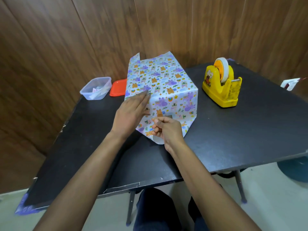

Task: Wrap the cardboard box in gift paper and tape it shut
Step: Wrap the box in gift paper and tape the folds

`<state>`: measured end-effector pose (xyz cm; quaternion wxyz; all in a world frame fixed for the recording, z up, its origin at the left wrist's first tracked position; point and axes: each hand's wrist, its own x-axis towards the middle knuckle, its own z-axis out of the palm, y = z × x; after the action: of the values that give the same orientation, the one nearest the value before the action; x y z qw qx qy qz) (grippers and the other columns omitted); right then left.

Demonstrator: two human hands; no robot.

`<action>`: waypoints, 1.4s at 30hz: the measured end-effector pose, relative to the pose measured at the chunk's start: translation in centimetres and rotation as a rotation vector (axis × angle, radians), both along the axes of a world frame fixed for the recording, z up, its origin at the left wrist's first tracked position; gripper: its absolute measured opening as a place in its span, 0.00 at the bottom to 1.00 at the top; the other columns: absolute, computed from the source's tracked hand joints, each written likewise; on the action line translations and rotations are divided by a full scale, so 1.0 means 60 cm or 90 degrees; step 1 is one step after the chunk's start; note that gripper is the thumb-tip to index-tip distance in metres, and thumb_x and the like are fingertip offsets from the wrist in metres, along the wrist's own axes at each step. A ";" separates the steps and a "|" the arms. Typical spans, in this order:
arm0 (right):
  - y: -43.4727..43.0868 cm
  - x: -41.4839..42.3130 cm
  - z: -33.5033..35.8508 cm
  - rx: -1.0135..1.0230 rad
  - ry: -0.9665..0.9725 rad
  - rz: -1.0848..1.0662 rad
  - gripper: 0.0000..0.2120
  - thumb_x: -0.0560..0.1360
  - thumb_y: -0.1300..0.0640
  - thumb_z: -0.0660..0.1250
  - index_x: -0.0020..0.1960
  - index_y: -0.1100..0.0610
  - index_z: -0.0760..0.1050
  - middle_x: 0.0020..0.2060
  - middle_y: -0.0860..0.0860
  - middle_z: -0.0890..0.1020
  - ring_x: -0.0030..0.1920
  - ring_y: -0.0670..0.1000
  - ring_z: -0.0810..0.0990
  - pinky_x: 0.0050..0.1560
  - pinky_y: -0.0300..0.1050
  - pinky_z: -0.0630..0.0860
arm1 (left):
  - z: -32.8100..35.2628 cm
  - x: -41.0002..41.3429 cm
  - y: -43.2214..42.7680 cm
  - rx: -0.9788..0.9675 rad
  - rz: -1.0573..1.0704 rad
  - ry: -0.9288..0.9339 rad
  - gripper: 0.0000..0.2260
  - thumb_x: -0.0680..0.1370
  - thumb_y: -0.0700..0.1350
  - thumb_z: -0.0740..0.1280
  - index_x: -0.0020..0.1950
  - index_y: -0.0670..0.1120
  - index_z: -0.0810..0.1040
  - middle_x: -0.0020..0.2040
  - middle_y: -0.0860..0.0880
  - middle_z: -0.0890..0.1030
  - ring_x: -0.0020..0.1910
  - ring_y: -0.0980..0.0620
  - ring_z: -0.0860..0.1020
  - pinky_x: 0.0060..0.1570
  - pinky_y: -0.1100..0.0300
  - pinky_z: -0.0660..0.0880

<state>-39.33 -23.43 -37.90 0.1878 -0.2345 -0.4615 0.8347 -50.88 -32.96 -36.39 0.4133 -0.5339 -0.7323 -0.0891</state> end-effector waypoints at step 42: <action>-0.088 -0.075 0.012 -0.213 0.068 -0.235 0.08 0.78 0.68 0.62 0.41 0.60 0.70 0.27 0.54 0.73 0.19 0.44 0.69 0.22 0.34 0.70 | 0.004 -0.021 -0.015 -0.037 -0.021 0.011 0.22 0.74 0.39 0.67 0.68 0.45 0.72 0.65 0.48 0.76 0.63 0.49 0.75 0.62 0.48 0.68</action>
<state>-43.82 -28.69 -37.19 0.3194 -0.2983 -0.2562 0.8622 -52.16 -33.88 -36.14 0.4024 -0.5586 -0.7220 -0.0700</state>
